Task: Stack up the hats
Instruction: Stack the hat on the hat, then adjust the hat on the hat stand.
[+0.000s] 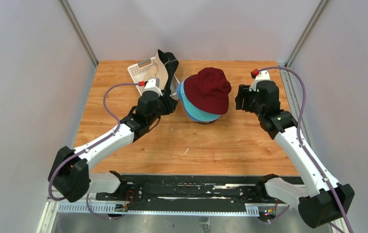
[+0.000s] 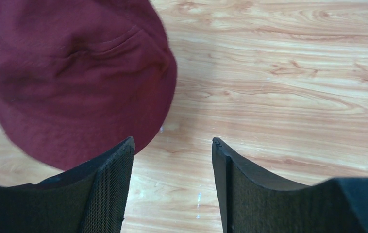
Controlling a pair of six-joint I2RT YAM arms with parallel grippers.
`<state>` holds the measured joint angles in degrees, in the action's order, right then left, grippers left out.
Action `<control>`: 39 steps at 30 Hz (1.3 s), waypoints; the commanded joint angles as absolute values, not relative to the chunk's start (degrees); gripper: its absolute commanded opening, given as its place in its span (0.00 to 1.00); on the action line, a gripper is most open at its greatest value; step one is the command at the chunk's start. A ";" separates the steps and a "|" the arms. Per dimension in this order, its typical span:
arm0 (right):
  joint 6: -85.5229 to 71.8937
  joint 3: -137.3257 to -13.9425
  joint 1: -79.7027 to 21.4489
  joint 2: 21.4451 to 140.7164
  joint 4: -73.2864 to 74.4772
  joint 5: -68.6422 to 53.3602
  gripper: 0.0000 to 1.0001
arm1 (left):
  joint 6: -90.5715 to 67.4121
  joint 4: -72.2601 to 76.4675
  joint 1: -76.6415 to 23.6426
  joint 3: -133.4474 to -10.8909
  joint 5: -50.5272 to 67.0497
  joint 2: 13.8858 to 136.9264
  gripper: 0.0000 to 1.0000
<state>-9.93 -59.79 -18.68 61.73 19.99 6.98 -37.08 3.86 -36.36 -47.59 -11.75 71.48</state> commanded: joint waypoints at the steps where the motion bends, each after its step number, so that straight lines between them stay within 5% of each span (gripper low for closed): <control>1: -9.67 -56.90 -21.82 58.42 16.54 1.19 0.59 | -36.57 15.78 -33.20 -49.45 -6.31 74.46 0.35; 26: -8.88 -58.09 -37.76 64.09 13.57 2.74 0.59 | -34.78 25.23 -25.97 -77.98 7.71 106.29 0.35; 39: -7.79 -59.73 -38.52 71.01 11.79 9.56 0.59 | -37.08 28.39 -27.68 -69.96 12.69 103.16 0.34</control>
